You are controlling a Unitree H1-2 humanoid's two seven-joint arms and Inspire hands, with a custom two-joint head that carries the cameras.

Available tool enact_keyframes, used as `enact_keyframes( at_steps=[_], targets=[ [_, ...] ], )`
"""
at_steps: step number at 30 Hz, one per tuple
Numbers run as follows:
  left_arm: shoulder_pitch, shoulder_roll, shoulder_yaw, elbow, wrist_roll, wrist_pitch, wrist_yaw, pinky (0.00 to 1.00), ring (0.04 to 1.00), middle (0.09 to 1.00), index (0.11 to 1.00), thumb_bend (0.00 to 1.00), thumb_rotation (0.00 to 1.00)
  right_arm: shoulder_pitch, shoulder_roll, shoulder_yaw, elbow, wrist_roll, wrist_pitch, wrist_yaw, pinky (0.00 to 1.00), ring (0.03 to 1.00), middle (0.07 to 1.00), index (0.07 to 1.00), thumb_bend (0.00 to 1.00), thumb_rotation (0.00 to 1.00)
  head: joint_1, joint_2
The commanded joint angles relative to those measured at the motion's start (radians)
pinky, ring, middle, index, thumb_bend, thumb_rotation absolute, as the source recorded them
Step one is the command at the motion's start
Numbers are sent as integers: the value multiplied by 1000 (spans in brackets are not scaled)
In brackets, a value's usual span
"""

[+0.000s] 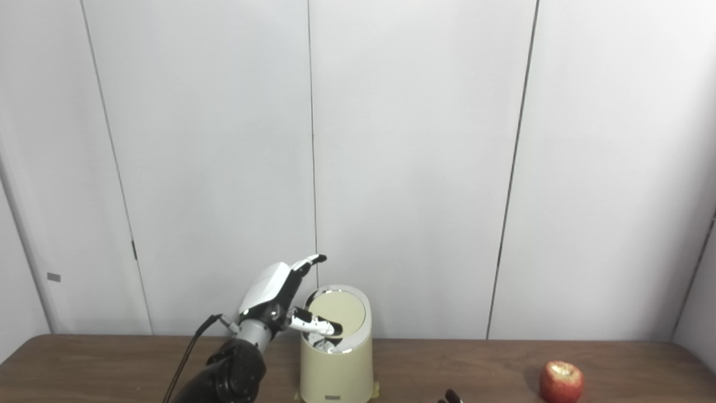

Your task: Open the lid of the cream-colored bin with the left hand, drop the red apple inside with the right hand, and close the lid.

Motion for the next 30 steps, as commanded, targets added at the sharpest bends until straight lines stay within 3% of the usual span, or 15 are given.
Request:
enact_keyframes(
  at_steps=[1, 6, 15, 30],
  targets=[
    [-66, 18, -15, -8, 58, -17, 32, 868, 900, 899, 900, 925, 69, -22, 2, 1, -38, 3, -12, 7, 1000, 1000, 1000, 1000, 520, 1000, 1, 1],
    [-69, 26, -42, 5, 118, -31, 54, 884, 896, 886, 888, 919, 48, -18, 3, 4, -45, -6, -12, 3, 1000, 1000, 1000, 1000, 536, 1000, 0, 8],
    [-76, 38, -99, 0, 224, -30, 61, 824, 877, 889, 896, 952, 44, -9, 3, 3, -62, 3, -4, 6, 1000, 1000, 1000, 1000, 539, 1000, -2, 21],
    [-79, 75, -176, -9, 371, -11, 22, 874, 877, 871, 898, 1000, 33, -2, 8, 8, -84, -5, 14, -3, 1000, 1000, 1000, 1000, 539, 1000, -11, 29]
  ],
)
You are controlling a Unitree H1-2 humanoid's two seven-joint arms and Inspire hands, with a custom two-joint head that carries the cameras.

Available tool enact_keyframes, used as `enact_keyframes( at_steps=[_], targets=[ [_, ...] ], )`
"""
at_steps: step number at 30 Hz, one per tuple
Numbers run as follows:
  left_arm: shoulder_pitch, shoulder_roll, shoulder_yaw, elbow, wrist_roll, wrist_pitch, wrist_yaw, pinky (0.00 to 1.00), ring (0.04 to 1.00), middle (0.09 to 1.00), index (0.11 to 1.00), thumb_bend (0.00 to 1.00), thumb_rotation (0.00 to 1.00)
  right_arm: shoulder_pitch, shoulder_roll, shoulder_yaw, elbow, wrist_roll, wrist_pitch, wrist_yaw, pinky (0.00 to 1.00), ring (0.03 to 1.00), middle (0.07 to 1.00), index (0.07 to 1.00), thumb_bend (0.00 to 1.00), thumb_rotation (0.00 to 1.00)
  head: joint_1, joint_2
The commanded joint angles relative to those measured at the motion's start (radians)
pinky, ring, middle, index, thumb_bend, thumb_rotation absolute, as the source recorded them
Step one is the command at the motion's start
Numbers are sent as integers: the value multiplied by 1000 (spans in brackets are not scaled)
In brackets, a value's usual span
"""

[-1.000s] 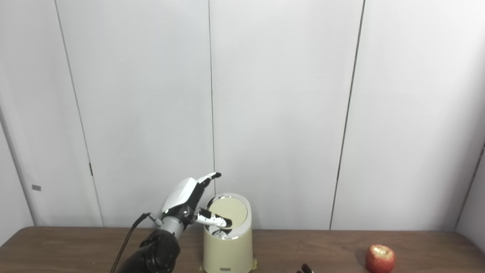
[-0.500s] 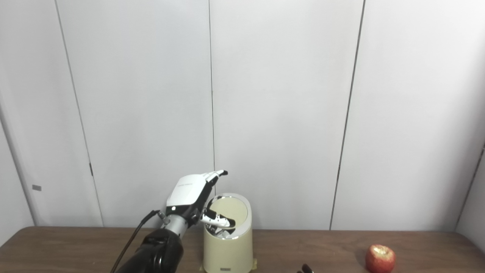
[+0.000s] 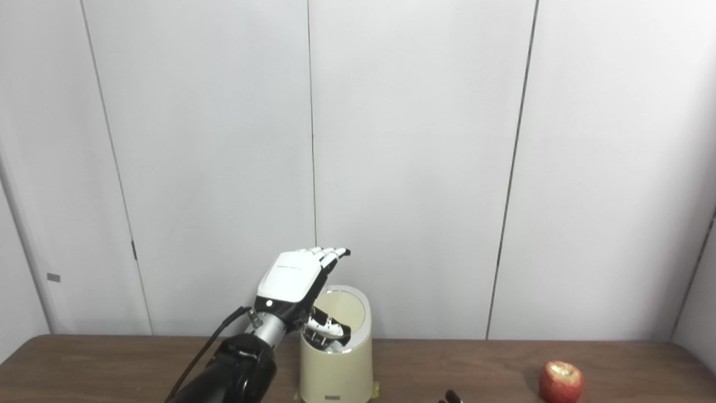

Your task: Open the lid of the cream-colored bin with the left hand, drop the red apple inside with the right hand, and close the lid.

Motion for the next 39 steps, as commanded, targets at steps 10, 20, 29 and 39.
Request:
enact_keyframes(
  at_steps=[10, 20, 29, 39],
  targets=[
    [-34, 33, -17, -34, 80, 40, -89, 892, 888, 878, 904, 993, 27, -22, 3, -1, -46, 7, -9, 5, 1000, 1000, 1000, 1000, 539, 1000, 2, 7],
    [-30, 46, -28, -36, 115, 55, -134, 893, 883, 872, 896, 1000, 9, -22, 2, -1, -53, 9, 0, 5, 1000, 1000, 1000, 1000, 543, 1000, 2, 11],
    [-26, 51, -46, -27, 134, 51, -144, 905, 877, 878, 899, 994, 2, -19, -2, 1, -53, 7, -1, 10, 1000, 1000, 1000, 1000, 549, 1000, 3, 15],
    [-31, 56, -34, -47, 132, 57, -160, 912, 894, 885, 911, 1000, 49, -23, 5, 3, -53, 2, 7, 2, 1000, 1000, 1000, 1000, 542, 1000, -2, 20]
  ],
)
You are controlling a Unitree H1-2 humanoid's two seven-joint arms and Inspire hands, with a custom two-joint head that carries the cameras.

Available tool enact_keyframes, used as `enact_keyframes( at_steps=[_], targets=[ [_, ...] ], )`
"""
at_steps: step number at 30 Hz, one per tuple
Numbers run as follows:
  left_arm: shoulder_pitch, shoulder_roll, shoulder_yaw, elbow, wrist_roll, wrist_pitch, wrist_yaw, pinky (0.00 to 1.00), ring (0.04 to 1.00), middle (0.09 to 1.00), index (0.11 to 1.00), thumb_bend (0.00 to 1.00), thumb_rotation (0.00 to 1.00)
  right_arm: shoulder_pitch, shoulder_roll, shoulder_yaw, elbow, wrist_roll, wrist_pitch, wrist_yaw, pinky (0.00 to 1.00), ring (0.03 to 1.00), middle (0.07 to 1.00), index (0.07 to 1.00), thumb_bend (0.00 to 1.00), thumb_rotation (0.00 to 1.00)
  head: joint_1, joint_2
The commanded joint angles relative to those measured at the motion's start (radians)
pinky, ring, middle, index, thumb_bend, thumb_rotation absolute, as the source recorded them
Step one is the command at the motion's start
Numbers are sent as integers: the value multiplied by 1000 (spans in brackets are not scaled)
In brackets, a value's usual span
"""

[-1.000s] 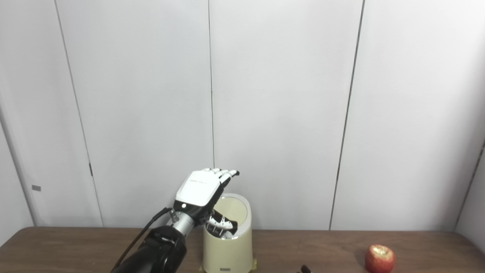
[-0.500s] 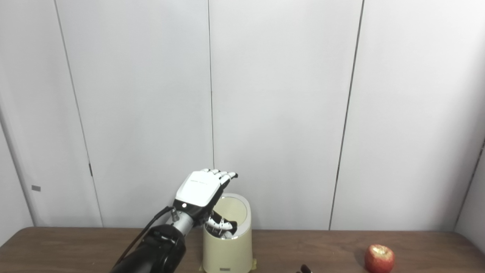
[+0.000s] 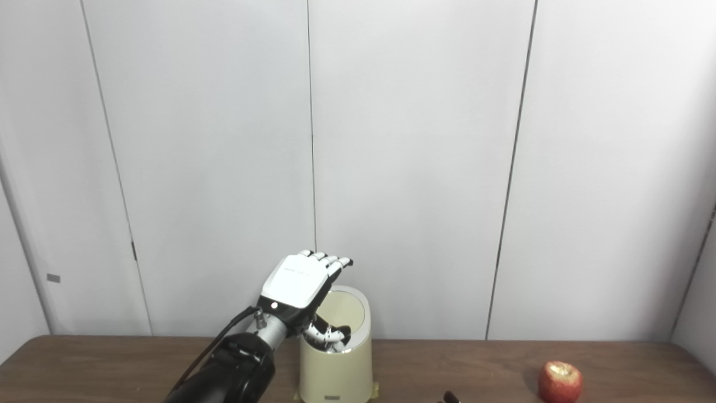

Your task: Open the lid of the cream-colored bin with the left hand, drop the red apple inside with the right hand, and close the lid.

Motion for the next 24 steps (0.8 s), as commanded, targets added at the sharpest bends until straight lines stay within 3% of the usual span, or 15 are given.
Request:
enact_keyframes(
  at_steps=[1, 7, 15, 20, 24],
  targets=[
    [-29, 31, 6, 1, 22, 16, -19, 905, 892, 882, 910, 1000, 54, -28, 3, 2, -38, 4, -9, 3, 1000, 1000, 1000, 1000, 541, 1000, -1, 0],
    [-19, 37, 55, -46, -10, 14, -7, 889, 889, 872, 902, 987, 53, -31, 8, 4, -39, -3, -4, -3, 995, 1000, 1000, 1000, 542, 1000, -6, 4],
    [-12, 28, 169, -143, -81, 1, 28, 824, 846, 835, 860, 983, 68, -32, 6, 10, -40, -10, 1, -3, 995, 1000, 1000, 1000, 552, 1000, -14, 12],
    [1, 5, 256, -220, -178, -3, 28, 741, 828, 821, 840, 966, 72, -33, 11, 12, -47, -17, 9, -10, 995, 1000, 1000, 1000, 553, 1000, -22, 20],
    [25, -44, 362, -283, -312, 10, 37, 659, 773, 791, 801, 924, 79, -34, 12, 11, -49, -22, 11, -10, 985, 1000, 1000, 1000, 556, 1000, -24, 24]
  ],
)
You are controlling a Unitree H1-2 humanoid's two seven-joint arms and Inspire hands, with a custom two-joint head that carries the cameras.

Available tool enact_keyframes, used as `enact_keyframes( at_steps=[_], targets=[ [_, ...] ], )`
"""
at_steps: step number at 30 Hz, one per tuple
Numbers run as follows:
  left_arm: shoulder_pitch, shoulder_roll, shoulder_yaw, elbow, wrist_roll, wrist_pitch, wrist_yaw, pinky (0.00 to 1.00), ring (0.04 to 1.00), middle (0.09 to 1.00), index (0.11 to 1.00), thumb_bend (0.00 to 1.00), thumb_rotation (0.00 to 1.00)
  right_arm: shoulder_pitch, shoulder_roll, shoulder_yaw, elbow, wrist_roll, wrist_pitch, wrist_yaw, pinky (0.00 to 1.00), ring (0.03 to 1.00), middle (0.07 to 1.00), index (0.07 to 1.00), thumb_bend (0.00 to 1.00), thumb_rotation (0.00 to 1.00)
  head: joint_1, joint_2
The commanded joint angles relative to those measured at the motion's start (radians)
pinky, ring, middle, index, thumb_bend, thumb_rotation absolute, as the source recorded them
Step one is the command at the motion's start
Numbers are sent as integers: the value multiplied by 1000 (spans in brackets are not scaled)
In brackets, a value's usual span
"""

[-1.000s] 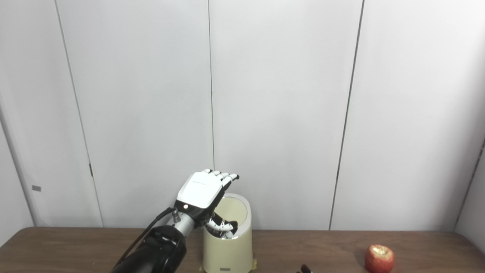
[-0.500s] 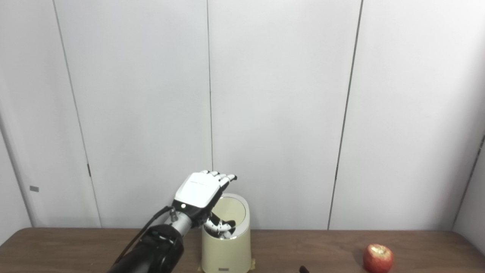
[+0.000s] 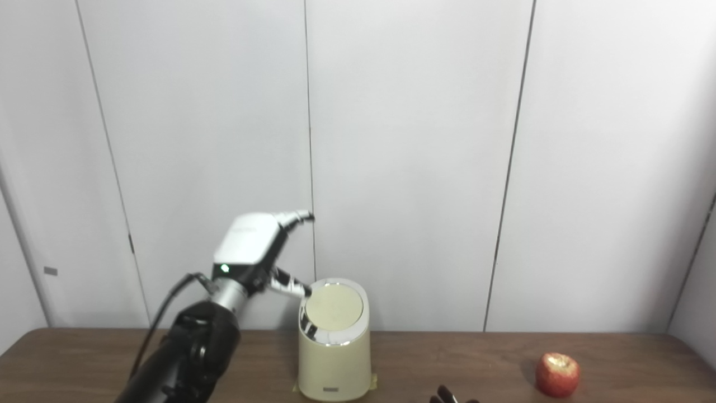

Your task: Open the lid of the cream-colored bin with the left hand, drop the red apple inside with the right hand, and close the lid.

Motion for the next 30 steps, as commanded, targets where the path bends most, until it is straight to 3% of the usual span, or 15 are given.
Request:
enact_keyframes(
  at_steps=[1, 4, 15, 17, 19, 20, 24, 30],
  targets=[
    [-26, -26, 48, -52, -65, 14, 28, 651, 766, 785, 795, 893, 79, -33, 6, 0, -36, 2, -11, -2, 981, 1000, 1000, 1000, 555, 1000, 1, 2],
    [-11, -30, 67, -76, -81, 28, 15, 659, 763, 776, 786, 871, 78, -33, 1, 1, -37, -3, -8, 1, 979, 1000, 1000, 1000, 556, 1000, 2, 3],
    [-16, -24, 35, -75, -64, 61, -18, 678, 778, 790, 793, 929, 93, -28, -4, -3, -51, 4, 12, 5, 996, 1000, 1000, 1000, 565, 1000, 7, 28],
    [-33, -17, 28, -74, -64, 85, -48, 687, 787, 797, 802, 951, 102, -29, -5, -3, -59, 4, 21, 3, 998, 1000, 1000, 1000, 562, 1000, 12, 59],
    [-63, -3, 21, -74, -63, 124, -100, 693, 796, 809, 820, 969, 120, -31, -8, -4, -82, 5, 45, -2, 999, 1000, 1000, 1000, 563, 1000, 12, 125],
    [-80, 6, 17, -75, -62, 148, -130, 692, 800, 814, 829, 978, 129, -32, -11, -4, -94, 6, 57, -2, 1000, 1000, 1000, 1000, 565, 1000, 11, 136],
    [-127, 36, -4, -64, -55, 203, -202, 656, 779, 806, 828, 999, 123, -43, -13, -14, -119, 18, 96, -6, 1000, 1000, 1000, 1000, 568, 1000, 5, 150],
    [-147, 49, -27, -61, -53, 252, -249, 646, 781, 814, 837, 1000, 105, -53, -14, -23, -131, 30, 119, -20, 984, 1000, 997, 1000, 575, 1000, 8, 201]
  ],
)
